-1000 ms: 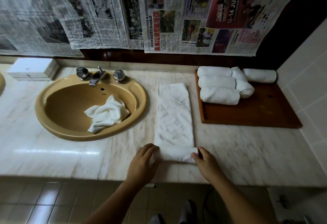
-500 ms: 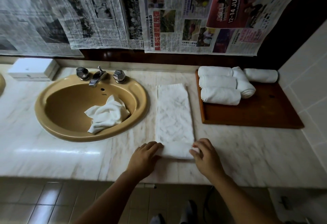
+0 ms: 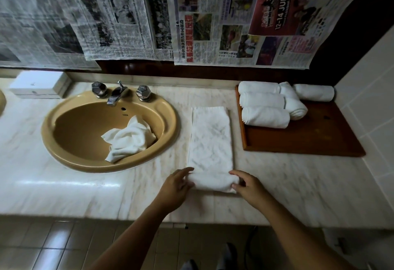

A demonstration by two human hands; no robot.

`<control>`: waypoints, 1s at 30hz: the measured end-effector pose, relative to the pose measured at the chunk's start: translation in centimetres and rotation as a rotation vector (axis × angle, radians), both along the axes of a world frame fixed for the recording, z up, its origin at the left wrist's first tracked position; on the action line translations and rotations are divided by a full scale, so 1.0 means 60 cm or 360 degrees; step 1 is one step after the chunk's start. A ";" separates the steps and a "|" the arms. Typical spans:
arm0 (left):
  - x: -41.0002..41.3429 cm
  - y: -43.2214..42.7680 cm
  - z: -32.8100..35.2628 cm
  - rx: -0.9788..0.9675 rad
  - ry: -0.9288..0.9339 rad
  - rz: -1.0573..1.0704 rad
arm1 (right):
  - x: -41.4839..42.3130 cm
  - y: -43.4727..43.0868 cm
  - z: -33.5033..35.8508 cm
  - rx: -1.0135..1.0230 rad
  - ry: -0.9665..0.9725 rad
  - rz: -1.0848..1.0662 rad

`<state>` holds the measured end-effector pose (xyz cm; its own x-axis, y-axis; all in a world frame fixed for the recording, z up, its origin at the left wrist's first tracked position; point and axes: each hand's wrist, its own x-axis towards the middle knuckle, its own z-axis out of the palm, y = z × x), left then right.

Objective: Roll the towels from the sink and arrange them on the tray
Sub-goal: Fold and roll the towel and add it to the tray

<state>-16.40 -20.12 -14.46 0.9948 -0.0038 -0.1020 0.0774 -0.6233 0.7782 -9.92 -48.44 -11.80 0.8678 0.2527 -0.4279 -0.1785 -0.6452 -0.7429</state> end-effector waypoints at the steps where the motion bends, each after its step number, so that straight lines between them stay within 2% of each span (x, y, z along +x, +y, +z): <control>1: -0.002 -0.001 0.002 -0.0022 -0.0004 0.0012 | -0.001 0.002 -0.001 0.0051 0.0023 -0.0053; 3: -0.005 -0.002 0.000 -0.0011 -0.0032 -0.0006 | -0.001 0.006 -0.004 0.0110 0.0013 -0.0143; 7: -0.007 -0.003 -0.003 0.0069 -0.0008 -0.0025 | -0.007 0.013 -0.012 0.0009 -0.0067 -0.0199; 13: 0.013 -0.013 0.011 0.0032 0.0225 0.0082 | -0.010 0.020 -0.018 0.0039 -0.0274 -0.0268; 17: 0.028 -0.020 0.014 0.0267 0.0294 0.0122 | -0.021 0.018 -0.010 0.0126 -0.0145 -0.0248; 21: 0.037 -0.018 0.017 0.0439 0.0422 0.0104 | -0.027 0.027 -0.008 0.0053 -0.0095 -0.0207; 25: 0.023 -0.014 0.019 0.0477 -0.0012 0.0122 | -0.018 0.032 -0.003 -0.0023 0.0006 -0.0153; 28: 0.015 -0.011 0.017 0.0613 -0.0536 -0.0150 | -0.012 0.037 -0.002 -0.0055 0.0046 -0.0154; 30: 0.009 -0.007 0.010 0.0665 -0.0693 -0.0305 | -0.007 0.041 -0.003 -0.0100 0.0058 -0.0167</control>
<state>-15.84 -20.52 -13.88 0.9309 -0.2337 0.2806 -0.3349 -0.8527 0.4009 -10.37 -46.01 -11.97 0.8715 0.1332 -0.4720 -0.2737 -0.6665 -0.6934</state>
